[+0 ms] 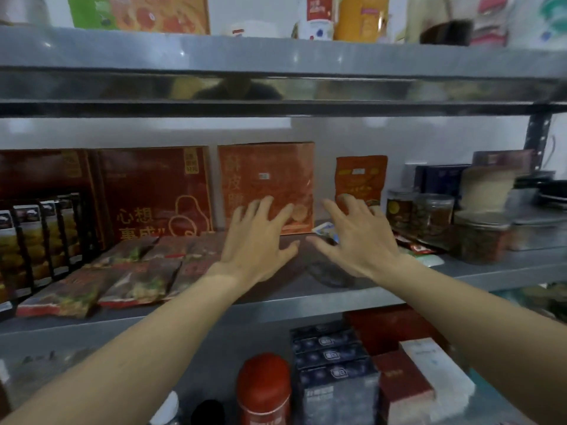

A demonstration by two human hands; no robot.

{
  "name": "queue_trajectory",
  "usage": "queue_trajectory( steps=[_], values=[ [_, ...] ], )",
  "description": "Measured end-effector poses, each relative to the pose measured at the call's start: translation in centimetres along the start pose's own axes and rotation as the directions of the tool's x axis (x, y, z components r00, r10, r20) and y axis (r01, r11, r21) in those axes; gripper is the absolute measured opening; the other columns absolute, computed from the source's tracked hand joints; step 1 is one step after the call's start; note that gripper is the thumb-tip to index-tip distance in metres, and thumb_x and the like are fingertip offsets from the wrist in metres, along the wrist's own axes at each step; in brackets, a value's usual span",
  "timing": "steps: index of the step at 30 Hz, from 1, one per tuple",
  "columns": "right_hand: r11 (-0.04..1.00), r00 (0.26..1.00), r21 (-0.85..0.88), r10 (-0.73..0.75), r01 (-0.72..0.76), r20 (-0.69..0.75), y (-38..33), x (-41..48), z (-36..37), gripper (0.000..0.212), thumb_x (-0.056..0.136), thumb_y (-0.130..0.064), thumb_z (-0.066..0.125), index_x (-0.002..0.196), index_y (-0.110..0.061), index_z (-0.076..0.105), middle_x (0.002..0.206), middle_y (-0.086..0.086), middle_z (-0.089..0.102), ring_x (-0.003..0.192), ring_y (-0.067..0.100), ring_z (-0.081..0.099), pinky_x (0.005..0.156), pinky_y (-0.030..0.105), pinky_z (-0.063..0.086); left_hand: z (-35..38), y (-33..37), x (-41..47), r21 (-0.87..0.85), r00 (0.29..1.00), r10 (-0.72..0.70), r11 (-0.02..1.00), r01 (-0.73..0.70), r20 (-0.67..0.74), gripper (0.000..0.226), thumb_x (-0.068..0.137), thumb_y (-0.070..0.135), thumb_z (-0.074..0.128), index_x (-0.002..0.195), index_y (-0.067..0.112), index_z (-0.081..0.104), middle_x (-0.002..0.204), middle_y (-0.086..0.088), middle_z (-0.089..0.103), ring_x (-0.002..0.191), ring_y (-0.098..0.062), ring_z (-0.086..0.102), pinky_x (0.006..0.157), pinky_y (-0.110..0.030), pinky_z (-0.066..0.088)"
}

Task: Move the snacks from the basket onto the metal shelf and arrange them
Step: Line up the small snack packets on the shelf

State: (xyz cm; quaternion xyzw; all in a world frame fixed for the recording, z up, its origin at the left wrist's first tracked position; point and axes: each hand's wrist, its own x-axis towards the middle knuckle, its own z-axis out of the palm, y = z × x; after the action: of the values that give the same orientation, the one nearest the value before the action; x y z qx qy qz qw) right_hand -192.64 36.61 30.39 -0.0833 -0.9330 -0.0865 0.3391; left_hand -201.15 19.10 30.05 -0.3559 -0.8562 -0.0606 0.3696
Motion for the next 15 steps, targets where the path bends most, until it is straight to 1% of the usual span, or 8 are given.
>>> queue_trajectory(
  steps=[2,4,6,8,9,12,14,15],
  values=[
    [1.0,1.0,0.005,-0.001,0.001,0.003,3.3,0.1,0.0,0.081,0.085,-0.075,0.023,0.147,-0.024,0.033,0.146,0.011,0.044,0.13,0.03,0.044,0.1,0.047,0.04,0.7,2.5,1.5,-0.003,1.0,-0.015,1.0,0.015,0.0,0.066,0.086,0.058,0.054,0.145,0.03,0.039,0.147,-0.011,0.041,0.134,-0.03,0.039,0.107,-0.045,0.03],
    [1.0,1.0,0.027,0.0,0.0,-0.006,5.7,0.4,0.0,0.075,0.09,-0.071,0.035,0.149,-0.024,0.031,0.147,0.008,0.041,0.132,0.029,0.043,0.102,0.046,0.038,1.3,4.3,2.7,-0.01,0.999,-0.036,0.999,0.036,0.017,0.064,0.087,0.056,0.053,0.144,0.03,0.039,0.147,-0.01,0.04,0.133,-0.03,0.039,0.104,-0.043,0.031],
    [0.997,1.0,0.072,0.016,-0.015,-0.01,7.9,0.8,0.3,0.071,0.092,-0.066,0.041,0.149,-0.025,0.031,0.146,0.006,0.044,0.13,0.027,0.045,0.102,0.044,0.04,1.9,6.0,3.7,-0.034,0.996,-0.077,0.996,0.079,0.037,0.061,0.088,0.052,0.054,0.143,0.029,0.04,0.143,-0.008,0.041,0.127,-0.03,0.042,0.099,-0.041,0.035],
    [0.995,1.0,0.104,0.005,-0.006,0.015,9.5,1.0,0.8,0.066,0.093,-0.063,0.043,0.147,-0.026,0.033,0.141,0.005,0.05,0.125,0.027,0.05,0.099,0.043,0.045,2.7,7.4,4.6,-0.098,0.989,-0.126,0.986,0.133,0.08,0.056,0.089,0.046,0.057,0.14,0.027,0.043,0.137,-0.007,0.045,0.12,-0.03,0.047,0.093,-0.038,0.039],
    [0.993,0.999,0.116,-0.016,0.011,0.038,10.0,1.1,1.2,0.062,0.094,-0.06,0.043,0.145,-0.026,0.034,0.138,0.004,0.053,0.121,0.027,0.053,0.096,0.043,0.048,3.3,7.7,4.9,-0.172,0.981,-0.153,0.97,0.173,0.122,0.055,0.09,0.042,0.059,0.139,0.025,0.044,0.135,-0.007,0.046,0.119,-0.03,0.048,0.092,-0.037,0.04],
    [0.984,0.991,0.158,-0.093,0.077,0.096,10.9,1.5,2.0,0.049,0.097,-0.049,0.047,0.141,-0.026,0.041,0.126,0.003,0.06,0.111,0.026,0.058,0.089,0.04,0.05,5.7,7.7,6.0,-0.43,0.934,-0.255,0.835,0.344,0.252,0.055,0.088,0.032,0.065,0.14,0.023,0.046,0.134,-0.008,0.053,0.121,-0.029,0.05,0.095,-0.03,0.04],
    [0.978,0.982,0.184,-0.13,0.104,0.136,11.1,2.1,2.5,0.046,0.098,-0.043,0.049,0.14,-0.027,0.043,0.122,0.004,0.062,0.108,0.027,0.059,0.086,0.04,0.051,7.3,7.7,6.8,-0.523,0.884,-0.338,0.714,0.465,0.324,0.05,0.088,0.027,0.067,0.135,0.02,0.053,0.128,-0.008,0.061,0.116,-0.028,0.057,0.093,-0.029,0.043],
    [0.974,0.977,0.196,-0.142,0.109,0.162,11.1,2.4,2.7,0.045,0.098,-0.041,0.05,0.14,-0.027,0.044,0.121,0.005,0.063,0.107,0.027,0.059,0.085,0.04,0.052,8.1,7.6,7.2,-0.555,0.854,-0.372,0.649,0.52,0.365,0.044,0.088,0.024,0.067,0.131,0.019,0.057,0.122,-0.009,0.065,0.109,-0.029,0.061,0.088,-0.031,0.046]
  ],
)
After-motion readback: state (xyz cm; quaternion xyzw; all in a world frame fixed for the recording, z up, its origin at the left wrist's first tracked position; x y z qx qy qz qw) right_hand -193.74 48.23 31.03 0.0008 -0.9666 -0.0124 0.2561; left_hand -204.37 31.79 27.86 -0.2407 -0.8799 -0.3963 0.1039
